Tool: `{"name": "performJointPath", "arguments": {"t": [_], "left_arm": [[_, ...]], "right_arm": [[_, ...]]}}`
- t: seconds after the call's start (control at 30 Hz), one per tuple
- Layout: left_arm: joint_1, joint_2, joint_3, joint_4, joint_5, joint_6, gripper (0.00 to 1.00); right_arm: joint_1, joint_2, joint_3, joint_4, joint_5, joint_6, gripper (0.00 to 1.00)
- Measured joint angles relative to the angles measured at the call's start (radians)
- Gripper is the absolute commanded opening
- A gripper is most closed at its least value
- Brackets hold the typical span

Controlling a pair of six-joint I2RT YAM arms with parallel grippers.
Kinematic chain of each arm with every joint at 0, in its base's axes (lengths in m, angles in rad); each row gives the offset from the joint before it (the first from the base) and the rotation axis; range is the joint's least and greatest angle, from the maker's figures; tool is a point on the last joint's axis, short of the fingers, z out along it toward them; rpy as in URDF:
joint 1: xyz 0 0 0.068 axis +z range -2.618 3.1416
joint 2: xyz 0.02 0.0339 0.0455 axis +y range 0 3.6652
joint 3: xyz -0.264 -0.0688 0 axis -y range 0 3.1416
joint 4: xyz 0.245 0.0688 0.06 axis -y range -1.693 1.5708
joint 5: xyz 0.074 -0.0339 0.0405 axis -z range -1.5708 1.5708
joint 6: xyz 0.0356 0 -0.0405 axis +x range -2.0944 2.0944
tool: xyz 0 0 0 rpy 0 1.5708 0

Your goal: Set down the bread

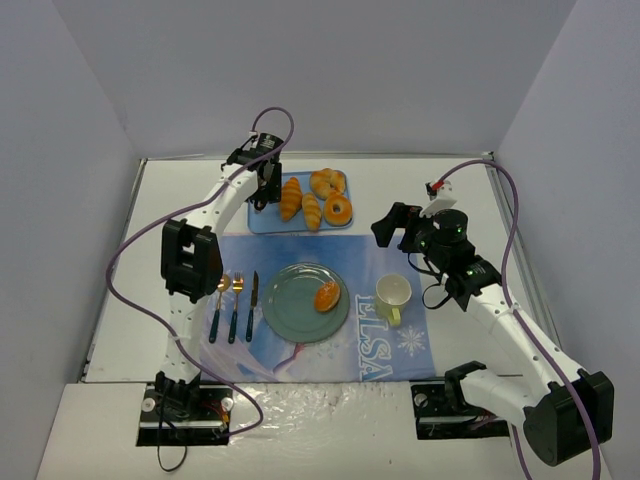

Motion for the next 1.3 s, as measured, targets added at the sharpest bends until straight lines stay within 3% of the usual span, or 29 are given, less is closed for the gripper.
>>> {"name": "performJointPath", "arguments": {"t": [0.17, 0.77, 1.3], "left_arm": [[0.0, 0.018, 0.028, -0.007, 0.001, 0.003, 0.55], [0.001, 0.031, 0.043, -0.023, -0.002, 0.011, 0.33], [0.001, 0.01, 0.042, -0.022, -0.013, 0.026, 0.31]], "right_arm": [[0.004, -0.001, 0.0, 0.0, 0.0, 0.0, 1.0], [0.004, -0.002, 0.0, 0.0, 0.001, 0.0, 1.0], [0.004, -0.002, 0.0, 0.0, 0.008, 0.0, 1.0]]}}
